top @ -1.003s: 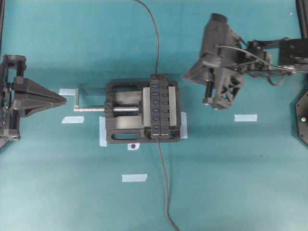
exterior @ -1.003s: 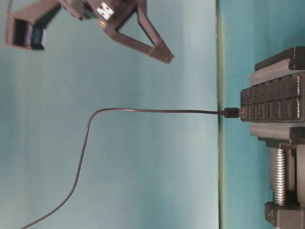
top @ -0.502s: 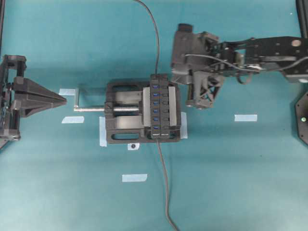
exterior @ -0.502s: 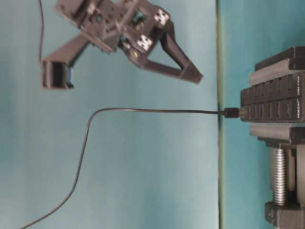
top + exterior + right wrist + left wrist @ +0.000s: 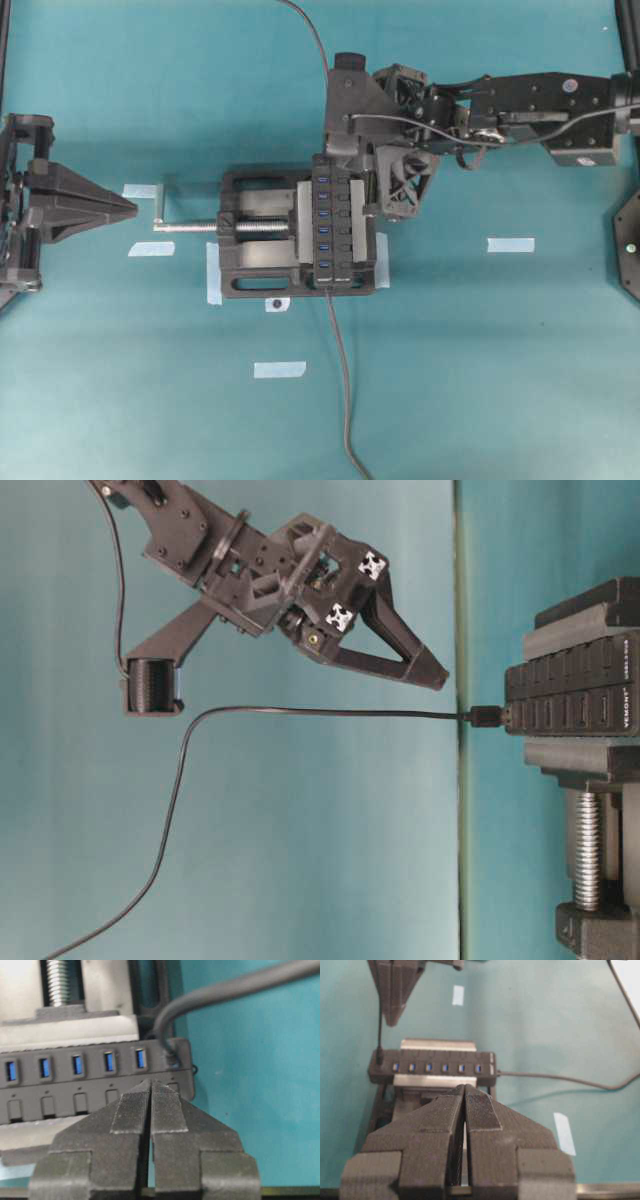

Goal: Insert the USB into the center port of the fixed hub
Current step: 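Grasp the black USB cable plug with the right gripper, then carry the plug with the right gripper over the hub's center port, then lower and push the plug into the center port with the right gripper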

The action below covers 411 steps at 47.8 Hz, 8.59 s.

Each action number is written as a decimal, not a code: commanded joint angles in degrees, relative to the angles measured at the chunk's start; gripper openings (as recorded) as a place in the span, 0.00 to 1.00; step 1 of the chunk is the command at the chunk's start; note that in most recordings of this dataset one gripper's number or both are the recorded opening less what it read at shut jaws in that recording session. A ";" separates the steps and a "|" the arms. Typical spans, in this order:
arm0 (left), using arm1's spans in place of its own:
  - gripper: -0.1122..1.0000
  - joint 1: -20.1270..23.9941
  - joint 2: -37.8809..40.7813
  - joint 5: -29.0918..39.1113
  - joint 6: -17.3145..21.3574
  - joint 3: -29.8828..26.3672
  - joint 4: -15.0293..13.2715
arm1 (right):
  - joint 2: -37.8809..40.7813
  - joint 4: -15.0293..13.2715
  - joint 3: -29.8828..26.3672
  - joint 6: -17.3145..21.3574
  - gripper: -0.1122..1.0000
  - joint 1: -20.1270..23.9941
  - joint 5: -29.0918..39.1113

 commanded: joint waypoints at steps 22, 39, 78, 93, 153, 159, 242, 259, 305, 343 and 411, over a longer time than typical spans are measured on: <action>0.10 0.09 0.18 -0.35 -0.18 -1.32 0.09 | 0.26 -0.09 -0.70 -2.72 0.19 -0.62 -3.52; 0.10 0.00 0.18 -0.35 -0.26 -1.49 0.09 | 1.49 -0.09 -0.35 -2.81 0.87 -0.62 -8.00; 0.10 0.09 0.18 -0.26 -2.11 -1.05 0.09 | 5.10 -0.09 1.41 -2.81 0.80 -2.46 -14.77; 0.10 0.09 0.18 -0.26 -2.11 -0.97 0.18 | 5.27 -0.09 0.97 -2.81 0.72 -2.02 -14.77; 0.10 0.09 0.18 -0.26 -2.37 -0.97 0.18 | 1.41 0.62 -0.70 -2.37 0.19 -0.88 -10.99; 0.10 0.09 0.09 -0.26 -2.37 -1.05 0.09 | 0.09 1.49 -1.58 -2.29 0.19 -0.62 -8.26; 0.10 0.09 0.26 -0.26 -2.46 -1.14 0.09 | -2.11 1.85 -1.93 2.11 0.19 4.48 -4.92; 0.10 0.00 0.18 -0.26 -2.46 -1.05 0.09 | 0.53 1.93 -1.85 2.46 0.19 5.71 -5.01; 0.10 0.09 0.18 -0.26 -2.55 -1.14 0.09 | 3.69 2.02 -1.49 3.87 0.19 6.42 -6.24; 0.10 0.00 0.09 -0.26 -2.55 -1.05 0.09 | 4.66 1.93 -1.05 3.87 0.19 6.24 -5.63; 0.10 0.00 0.09 -0.26 -2.55 -0.88 0.18 | 5.89 0.35 -2.29 3.16 0.19 5.98 -2.81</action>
